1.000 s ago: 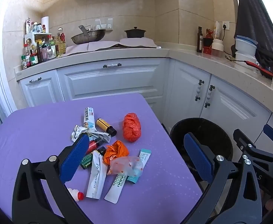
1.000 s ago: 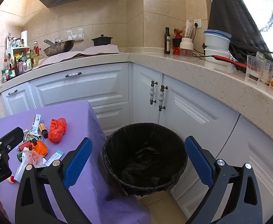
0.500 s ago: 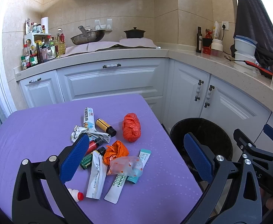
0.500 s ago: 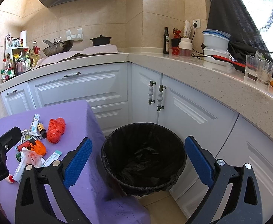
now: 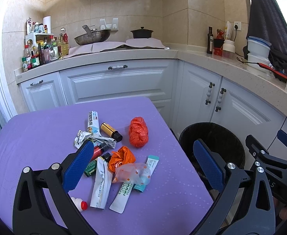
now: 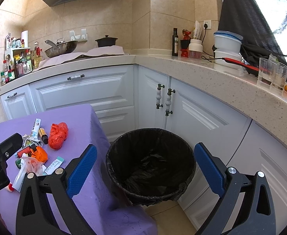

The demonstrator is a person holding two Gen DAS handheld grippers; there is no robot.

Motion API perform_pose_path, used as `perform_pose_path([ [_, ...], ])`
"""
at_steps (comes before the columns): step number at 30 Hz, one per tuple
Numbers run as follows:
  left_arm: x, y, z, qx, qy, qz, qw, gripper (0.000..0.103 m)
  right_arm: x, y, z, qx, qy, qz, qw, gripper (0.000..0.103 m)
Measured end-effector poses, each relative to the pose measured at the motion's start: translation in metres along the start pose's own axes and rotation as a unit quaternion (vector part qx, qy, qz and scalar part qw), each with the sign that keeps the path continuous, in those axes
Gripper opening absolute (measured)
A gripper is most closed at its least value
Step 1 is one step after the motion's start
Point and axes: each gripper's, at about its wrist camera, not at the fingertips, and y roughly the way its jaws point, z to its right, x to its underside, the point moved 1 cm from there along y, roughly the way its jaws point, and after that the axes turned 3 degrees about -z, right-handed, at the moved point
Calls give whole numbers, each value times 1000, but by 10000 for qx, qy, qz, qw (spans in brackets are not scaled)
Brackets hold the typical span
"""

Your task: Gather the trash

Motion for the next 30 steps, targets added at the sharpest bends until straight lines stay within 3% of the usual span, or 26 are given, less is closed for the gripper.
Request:
perform_pose_path([
  [30, 3, 3, -10, -66, -93, -81, 9999, 99, 2, 2, -10, 11, -81, -15, 10000, 97],
])
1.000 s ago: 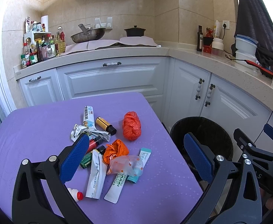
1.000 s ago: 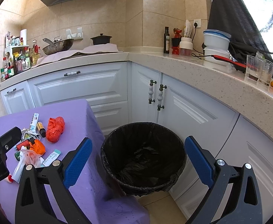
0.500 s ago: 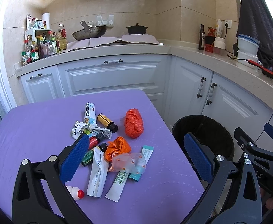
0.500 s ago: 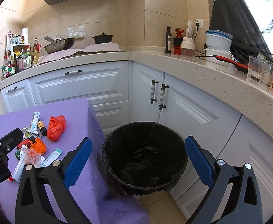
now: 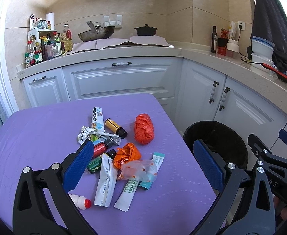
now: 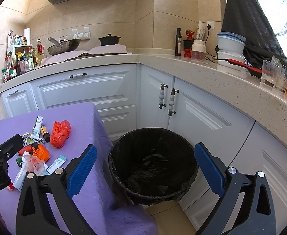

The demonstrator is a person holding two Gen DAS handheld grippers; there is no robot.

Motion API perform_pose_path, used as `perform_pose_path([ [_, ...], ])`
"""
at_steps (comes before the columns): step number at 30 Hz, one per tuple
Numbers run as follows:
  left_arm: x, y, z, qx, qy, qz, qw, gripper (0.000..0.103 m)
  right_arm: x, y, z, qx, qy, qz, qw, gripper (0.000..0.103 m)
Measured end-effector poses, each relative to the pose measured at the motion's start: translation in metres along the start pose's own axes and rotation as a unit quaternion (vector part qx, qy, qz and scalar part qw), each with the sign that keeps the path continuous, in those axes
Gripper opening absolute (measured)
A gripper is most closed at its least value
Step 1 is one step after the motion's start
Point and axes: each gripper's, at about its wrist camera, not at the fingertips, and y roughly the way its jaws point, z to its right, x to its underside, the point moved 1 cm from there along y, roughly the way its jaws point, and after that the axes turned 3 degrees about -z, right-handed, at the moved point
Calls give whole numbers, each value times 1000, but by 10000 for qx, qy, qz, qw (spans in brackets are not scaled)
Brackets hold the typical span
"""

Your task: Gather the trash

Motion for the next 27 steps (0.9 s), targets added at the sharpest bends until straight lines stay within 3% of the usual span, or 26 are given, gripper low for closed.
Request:
perform_pose_path([
  [27, 7, 8, -8, -19, 101, -94, 9999, 99, 6, 3, -9, -79, -18, -104, 9999, 97],
])
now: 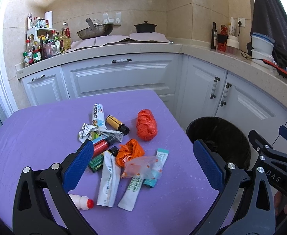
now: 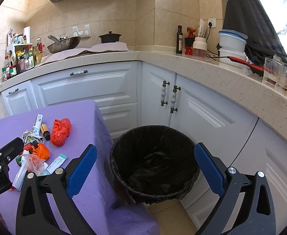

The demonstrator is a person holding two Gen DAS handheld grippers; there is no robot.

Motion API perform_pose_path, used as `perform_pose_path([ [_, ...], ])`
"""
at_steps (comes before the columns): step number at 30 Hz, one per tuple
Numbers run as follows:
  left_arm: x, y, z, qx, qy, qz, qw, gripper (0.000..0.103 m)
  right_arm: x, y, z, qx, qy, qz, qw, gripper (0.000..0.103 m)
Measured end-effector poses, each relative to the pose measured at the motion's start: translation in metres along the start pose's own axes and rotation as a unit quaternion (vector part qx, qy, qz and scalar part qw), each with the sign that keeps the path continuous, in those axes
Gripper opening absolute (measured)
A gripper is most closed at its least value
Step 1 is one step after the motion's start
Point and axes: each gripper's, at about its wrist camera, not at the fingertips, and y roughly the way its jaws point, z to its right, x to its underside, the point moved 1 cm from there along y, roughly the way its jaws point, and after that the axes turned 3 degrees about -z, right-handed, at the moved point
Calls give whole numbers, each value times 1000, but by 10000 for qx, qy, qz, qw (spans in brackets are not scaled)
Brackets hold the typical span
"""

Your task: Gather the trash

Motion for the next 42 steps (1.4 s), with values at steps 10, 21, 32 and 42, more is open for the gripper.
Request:
perform_pose_path([
  [10, 18, 3, -37, -297, -181, -217, 9992, 96, 8, 8, -40, -415, -221, -153, 9988, 97],
  [21, 47, 1, -97, -666, -524, -534, 9950, 80, 21, 11, -97, -1049, -655, -446, 9913, 96],
  [32, 62, -1, -136, -831, -907, -641, 9903, 80, 23, 21, -142, -1505, -1103, -585, 9807, 94],
  [42, 69, 4, -137, -780, -928, -751, 9898, 81, 33, 39, -154, -1800, -1241, -1064, 9700, 33],
])
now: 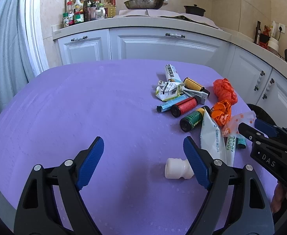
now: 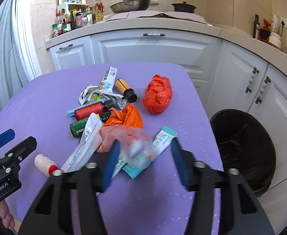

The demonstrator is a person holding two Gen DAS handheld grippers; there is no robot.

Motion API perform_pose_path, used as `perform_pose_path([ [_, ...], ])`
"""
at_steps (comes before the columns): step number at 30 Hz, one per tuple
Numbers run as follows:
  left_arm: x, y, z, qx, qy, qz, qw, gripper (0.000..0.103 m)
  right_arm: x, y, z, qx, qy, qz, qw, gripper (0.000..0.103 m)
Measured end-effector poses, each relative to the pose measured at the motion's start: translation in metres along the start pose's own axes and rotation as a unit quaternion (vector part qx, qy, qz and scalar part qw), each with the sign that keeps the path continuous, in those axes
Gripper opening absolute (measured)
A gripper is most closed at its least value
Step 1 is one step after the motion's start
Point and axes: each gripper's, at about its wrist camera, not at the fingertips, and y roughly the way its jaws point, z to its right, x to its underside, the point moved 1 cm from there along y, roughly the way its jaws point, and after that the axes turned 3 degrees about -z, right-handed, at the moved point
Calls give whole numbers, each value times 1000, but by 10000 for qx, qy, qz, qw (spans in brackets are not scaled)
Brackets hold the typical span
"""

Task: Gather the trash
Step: 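Grasp the white yogurt bottle with the left tool while the right tool grasps the clear plastic bag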

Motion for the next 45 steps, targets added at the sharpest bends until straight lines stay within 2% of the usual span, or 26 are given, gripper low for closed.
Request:
perform_pose_path([
  [3, 3, 1, 2, 21, 10, -54, 10000, 81, 2, 0, -3, -120, -87, -39, 9999, 17],
  [8, 7, 0, 6, 26, 22, -105, 9999, 82, 3, -6, -1, -202, -40, 76, 9998, 6],
  [10, 8, -1, 6, 30, 12, -111, 9999, 84, 2, -11, 1, -213, -30, 139, 9997, 6],
  [11, 8, -2, 7, 34, 10, -114, 9999, 89, 2, -13, 2, -216, -27, 171, 9996, 6],
  [28, 22, 12, 29, -48, 246, -285, 9993, 89, 11, -29, 30, -33, 236, 368, 9990, 6],
  [31, 24, 15, 29, -33, 271, -312, 9991, 80, 13, -30, 32, -23, 251, 365, 9990, 6],
  [35, 27, 21, 28, 121, 254, -437, 9986, 56, 14, -30, 33, -24, 257, 378, 9990, 6],
  [37, 28, 21, 28, 166, 256, -430, 9986, 50, 14, -30, 33, -23, 253, 385, 9989, 6],
  [38, 28, 21, 28, 191, 286, -423, 9985, 41, 15, -30, 33, -23, 253, 386, 9989, 6],
  [45, 26, 21, 25, 309, 254, -421, 9983, 39, 16, -30, 32, -17, 227, 381, 9990, 6],
])
